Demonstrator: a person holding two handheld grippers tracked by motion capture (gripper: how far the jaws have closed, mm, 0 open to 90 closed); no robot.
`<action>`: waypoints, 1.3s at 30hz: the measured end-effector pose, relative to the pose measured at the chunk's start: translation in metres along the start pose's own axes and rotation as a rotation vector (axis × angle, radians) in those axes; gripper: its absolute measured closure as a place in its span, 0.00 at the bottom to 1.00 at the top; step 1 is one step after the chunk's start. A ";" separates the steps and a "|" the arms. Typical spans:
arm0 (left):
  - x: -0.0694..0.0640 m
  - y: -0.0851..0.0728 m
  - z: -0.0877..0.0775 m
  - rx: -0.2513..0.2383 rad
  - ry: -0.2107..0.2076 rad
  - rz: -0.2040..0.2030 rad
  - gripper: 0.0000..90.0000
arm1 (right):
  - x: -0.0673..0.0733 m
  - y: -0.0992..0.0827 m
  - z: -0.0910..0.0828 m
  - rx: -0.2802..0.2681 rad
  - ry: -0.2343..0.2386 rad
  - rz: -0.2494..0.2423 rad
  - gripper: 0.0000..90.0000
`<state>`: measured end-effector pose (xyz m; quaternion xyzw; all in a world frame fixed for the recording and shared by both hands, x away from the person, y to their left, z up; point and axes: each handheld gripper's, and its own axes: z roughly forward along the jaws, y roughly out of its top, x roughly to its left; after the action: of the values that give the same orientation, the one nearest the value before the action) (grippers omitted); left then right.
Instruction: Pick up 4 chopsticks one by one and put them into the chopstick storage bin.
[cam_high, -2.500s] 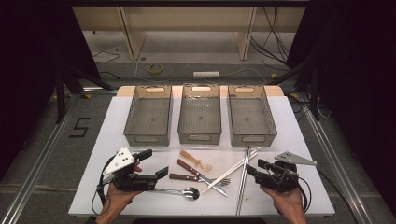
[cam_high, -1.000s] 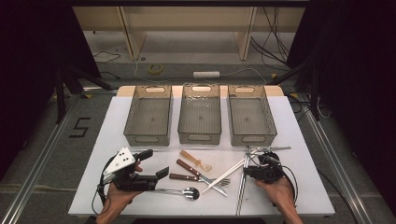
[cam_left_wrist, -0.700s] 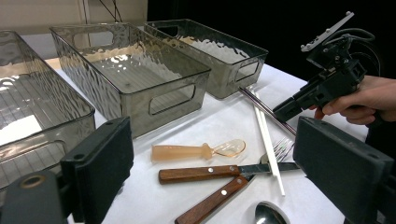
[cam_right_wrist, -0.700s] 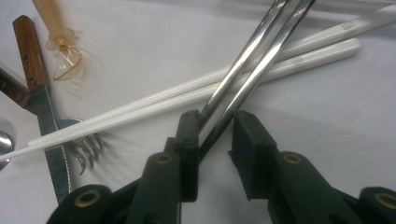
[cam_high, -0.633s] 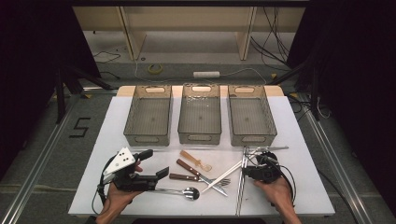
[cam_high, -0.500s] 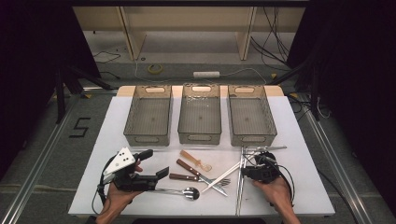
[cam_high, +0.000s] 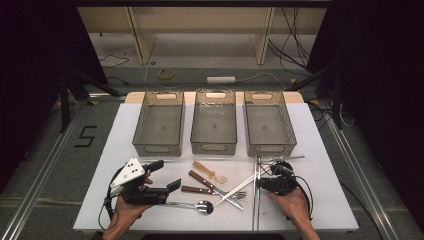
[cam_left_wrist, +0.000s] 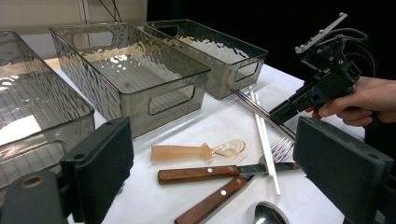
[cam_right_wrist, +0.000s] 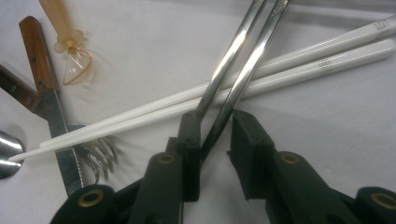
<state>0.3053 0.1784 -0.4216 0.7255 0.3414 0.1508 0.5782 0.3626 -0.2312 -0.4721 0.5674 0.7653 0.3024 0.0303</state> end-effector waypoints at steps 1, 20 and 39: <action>0.000 0.000 0.000 0.000 0.000 0.000 0.13 | 0.000 0.000 0.000 0.000 0.000 0.003 0.83; 0.000 0.000 0.000 0.001 -0.001 0.004 0.13 | -0.004 0.001 0.001 0.001 0.022 0.042 0.86; 0.000 0.000 0.000 -0.002 -0.003 0.001 0.13 | -0.010 0.001 -0.002 -0.004 0.038 0.091 0.94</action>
<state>0.3051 0.1780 -0.4213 0.7253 0.3402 0.1502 0.5793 0.3659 -0.2412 -0.4729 0.5958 0.7385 0.3158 0.0033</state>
